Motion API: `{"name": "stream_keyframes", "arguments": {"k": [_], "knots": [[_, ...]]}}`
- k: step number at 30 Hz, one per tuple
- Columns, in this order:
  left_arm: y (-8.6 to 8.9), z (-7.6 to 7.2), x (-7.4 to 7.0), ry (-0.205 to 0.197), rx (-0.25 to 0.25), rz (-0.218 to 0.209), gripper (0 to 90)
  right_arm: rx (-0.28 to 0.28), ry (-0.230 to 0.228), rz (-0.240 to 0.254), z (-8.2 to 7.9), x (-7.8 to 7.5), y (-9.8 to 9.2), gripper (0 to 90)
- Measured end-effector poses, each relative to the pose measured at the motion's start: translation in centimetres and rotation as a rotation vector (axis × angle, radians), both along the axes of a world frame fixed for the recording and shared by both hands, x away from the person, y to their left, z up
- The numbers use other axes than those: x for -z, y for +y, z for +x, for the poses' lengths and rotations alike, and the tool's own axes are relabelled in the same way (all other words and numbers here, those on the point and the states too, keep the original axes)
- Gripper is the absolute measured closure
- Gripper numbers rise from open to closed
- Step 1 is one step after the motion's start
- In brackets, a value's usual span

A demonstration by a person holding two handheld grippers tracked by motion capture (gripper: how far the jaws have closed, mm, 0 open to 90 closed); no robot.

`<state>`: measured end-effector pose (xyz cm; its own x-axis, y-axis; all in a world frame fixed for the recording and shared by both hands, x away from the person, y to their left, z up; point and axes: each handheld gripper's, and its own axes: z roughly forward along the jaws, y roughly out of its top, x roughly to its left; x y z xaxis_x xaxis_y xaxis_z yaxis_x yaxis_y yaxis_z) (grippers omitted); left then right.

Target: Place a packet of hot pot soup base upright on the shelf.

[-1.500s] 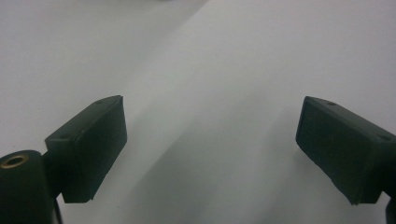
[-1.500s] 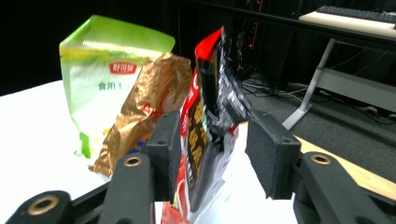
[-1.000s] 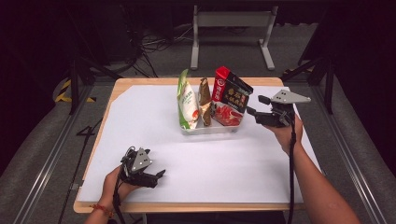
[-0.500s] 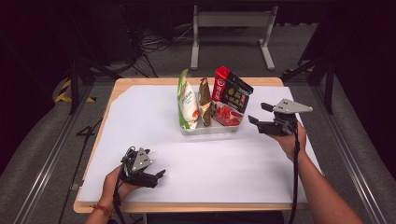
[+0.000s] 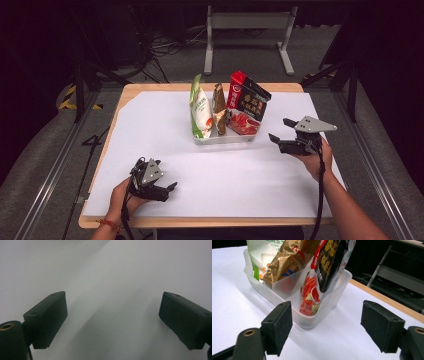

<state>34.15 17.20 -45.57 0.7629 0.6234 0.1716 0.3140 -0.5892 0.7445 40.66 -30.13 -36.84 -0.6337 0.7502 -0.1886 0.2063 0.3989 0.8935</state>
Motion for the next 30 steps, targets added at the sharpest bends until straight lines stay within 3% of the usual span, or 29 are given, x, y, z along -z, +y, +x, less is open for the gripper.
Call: {"name": "stream_keyframes", "arguments": {"k": [20,29,30], "knots": [[-0.1,0.0,0.0,-0.002,0.005,0.009,8.9,-0.013,0.003,-0.068,-2.6,2.2,-1.2,22.7],[-0.1,0.0,0.0,-0.005,0.0,0.005,8.9,-0.006,0.034,-0.092,-3.6,3.0,-2.0,23.2],[-0.1,0.0,0.0,-0.005,0.002,0.007,8.9,-0.012,0.035,-0.118,-4.0,3.3,-2.0,23.3]]}}
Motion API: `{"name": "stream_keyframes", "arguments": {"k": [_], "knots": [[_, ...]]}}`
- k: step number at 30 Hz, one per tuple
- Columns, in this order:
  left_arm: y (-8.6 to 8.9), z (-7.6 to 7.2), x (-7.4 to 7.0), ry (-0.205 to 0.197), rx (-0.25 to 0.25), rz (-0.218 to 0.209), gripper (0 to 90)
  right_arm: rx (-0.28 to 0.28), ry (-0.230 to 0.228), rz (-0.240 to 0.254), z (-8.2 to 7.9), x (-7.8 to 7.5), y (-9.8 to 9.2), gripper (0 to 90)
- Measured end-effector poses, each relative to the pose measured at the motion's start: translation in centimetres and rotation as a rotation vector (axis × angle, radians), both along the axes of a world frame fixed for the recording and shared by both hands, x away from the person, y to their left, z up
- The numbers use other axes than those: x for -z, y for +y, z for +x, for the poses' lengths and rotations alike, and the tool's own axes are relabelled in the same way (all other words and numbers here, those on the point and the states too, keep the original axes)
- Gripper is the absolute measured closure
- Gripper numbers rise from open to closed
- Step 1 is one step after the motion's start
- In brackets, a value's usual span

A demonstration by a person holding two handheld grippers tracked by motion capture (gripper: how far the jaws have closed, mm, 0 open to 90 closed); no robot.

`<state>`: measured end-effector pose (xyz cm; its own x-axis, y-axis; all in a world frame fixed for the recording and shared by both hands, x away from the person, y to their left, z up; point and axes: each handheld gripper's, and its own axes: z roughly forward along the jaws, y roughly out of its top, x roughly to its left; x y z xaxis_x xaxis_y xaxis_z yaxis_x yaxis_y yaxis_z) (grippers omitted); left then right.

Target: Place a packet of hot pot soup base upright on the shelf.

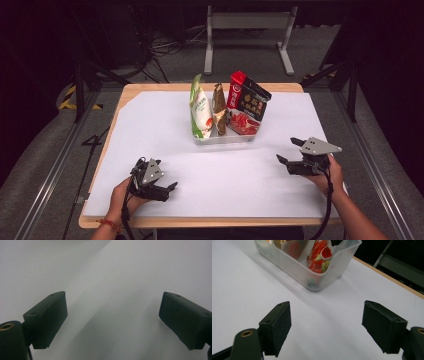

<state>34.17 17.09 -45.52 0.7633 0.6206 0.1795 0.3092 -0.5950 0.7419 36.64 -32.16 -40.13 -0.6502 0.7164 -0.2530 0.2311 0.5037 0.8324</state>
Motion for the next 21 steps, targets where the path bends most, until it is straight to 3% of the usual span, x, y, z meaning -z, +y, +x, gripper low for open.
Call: {"name": "stream_keyframes", "arguments": {"k": [4,21], "knots": [[-0.1,-0.1,0.0,0.0,0.001,0.004,8.9,-0.009,-0.004,-0.02,-0.7,0.3,-0.2,23.2],[0.1,-0.2,-0.1,-0.01,0.001,-0.004,8.9,-0.012,0.006,-0.021,-3.3,1.9,-2.3,21.7]]}}
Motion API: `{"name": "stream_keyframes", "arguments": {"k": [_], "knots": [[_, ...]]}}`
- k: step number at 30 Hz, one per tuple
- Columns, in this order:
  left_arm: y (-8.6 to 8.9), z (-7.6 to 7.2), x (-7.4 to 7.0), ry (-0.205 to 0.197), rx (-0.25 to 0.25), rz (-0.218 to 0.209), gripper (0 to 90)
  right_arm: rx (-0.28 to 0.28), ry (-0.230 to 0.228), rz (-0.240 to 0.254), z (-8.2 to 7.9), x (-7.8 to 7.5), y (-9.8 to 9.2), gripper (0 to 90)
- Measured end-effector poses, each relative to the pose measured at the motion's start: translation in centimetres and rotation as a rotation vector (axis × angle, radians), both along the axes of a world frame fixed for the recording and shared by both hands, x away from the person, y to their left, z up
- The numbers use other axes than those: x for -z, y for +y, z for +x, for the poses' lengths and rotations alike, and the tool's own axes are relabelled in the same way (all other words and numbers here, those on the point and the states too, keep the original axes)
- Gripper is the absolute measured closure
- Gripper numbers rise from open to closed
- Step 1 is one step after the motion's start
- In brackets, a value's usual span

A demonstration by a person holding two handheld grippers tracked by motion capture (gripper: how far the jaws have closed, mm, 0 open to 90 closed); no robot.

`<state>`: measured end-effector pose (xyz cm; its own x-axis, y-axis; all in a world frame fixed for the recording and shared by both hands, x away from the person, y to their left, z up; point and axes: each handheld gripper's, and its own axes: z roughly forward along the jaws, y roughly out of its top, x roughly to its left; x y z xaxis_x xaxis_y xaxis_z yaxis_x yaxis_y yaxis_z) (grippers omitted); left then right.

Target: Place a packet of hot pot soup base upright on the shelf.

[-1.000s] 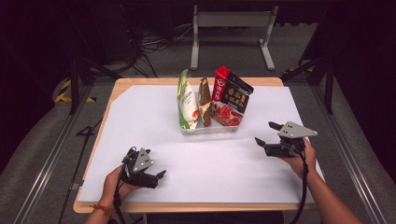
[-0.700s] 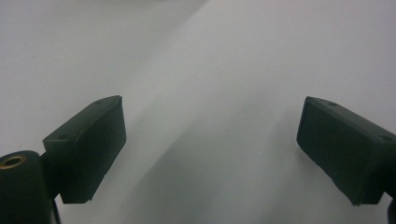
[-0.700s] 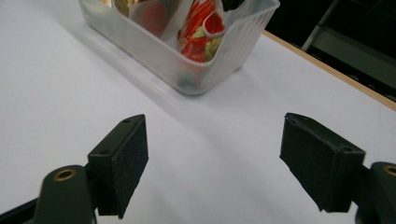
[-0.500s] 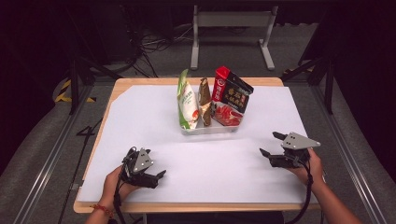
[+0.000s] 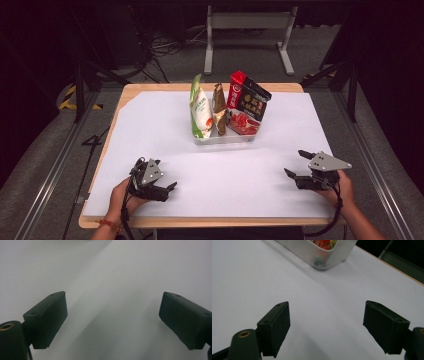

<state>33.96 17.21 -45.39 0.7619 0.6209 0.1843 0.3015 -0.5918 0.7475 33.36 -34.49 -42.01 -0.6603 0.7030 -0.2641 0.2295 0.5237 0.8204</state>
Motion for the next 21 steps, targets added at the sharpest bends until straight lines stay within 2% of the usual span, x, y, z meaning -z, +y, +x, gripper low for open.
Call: {"name": "stream_keyframes", "arguments": {"k": [6,11,21], "knots": [[0.0,0.1,0.0,-0.002,0.003,0.002,8.9,0.021,-0.009,0.001,-0.6,0.4,-0.9,21.0],[0.0,0.0,-0.1,-0.007,0.003,-0.003,8.9,0.041,-0.014,0.025,-1.3,0.6,-1.9,20.6],[0.0,-0.1,-0.2,-0.014,0.021,-0.022,8.9,0.088,0.007,0.058,-2.3,1.3,-3.8,20.3]]}}
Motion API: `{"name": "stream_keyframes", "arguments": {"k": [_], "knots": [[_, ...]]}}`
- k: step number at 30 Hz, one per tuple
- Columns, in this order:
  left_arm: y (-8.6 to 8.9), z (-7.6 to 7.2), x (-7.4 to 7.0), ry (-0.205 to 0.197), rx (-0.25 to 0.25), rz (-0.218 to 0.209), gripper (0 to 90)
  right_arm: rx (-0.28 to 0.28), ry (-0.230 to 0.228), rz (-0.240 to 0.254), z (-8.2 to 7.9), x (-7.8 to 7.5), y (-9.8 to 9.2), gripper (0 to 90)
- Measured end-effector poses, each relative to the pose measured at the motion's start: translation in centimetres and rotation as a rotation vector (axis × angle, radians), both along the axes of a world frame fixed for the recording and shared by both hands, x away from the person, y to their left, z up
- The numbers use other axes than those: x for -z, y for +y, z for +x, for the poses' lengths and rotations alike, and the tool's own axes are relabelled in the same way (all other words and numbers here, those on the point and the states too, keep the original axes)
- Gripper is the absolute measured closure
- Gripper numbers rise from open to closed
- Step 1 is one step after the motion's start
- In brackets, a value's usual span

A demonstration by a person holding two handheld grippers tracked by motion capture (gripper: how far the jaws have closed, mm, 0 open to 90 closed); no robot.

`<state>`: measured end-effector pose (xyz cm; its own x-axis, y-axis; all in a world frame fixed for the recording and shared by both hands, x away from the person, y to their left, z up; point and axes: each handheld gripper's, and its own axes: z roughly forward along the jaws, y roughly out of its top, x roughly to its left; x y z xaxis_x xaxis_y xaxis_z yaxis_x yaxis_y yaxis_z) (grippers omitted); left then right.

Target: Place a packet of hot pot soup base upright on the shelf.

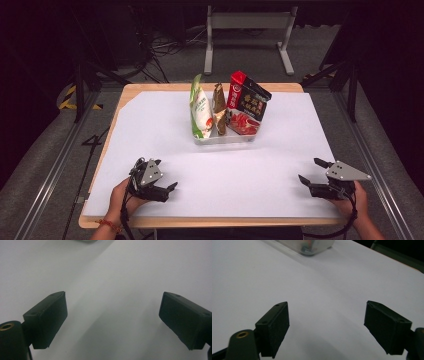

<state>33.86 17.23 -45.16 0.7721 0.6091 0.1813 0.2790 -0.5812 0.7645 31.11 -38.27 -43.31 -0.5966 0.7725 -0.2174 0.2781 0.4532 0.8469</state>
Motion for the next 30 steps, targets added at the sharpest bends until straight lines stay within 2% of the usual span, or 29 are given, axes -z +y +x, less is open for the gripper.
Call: {"name": "stream_keyframes", "arguments": {"k": [3,9,17,20,27,30], "knots": [[0.0,0.0,-0.2,-0.006,0.013,-0.015,8.8,0.02,-0.012,0.005,-0.2,-0.1,-0.4,20.2],[0.0,0.0,-0.1,-0.007,0.011,-0.009,8.8,0.03,-0.016,0.028,-0.3,-0.3,-0.7,20.2],[-0.1,-0.3,-0.2,-0.011,0.011,-0.002,8.8,0.014,-0.008,0.0,-0.1,-0.2,0.0,20.2],[-0.1,-0.3,0.0,-0.009,0.016,0.017,8.7,0.016,-0.009,-0.011,-0.2,-0.3,0.2,20.3],[0.2,-0.4,-0.2,-0.019,0.009,0.006,8.8,0.012,-0.009,-0.008,-0.2,-0.5,0.4,20.3],[0.1,-0.3,-0.1,-0.011,0.009,0.008,8.8,0.005,-0.006,-0.011,-0.1,-0.4,0.5,20.3]]}}
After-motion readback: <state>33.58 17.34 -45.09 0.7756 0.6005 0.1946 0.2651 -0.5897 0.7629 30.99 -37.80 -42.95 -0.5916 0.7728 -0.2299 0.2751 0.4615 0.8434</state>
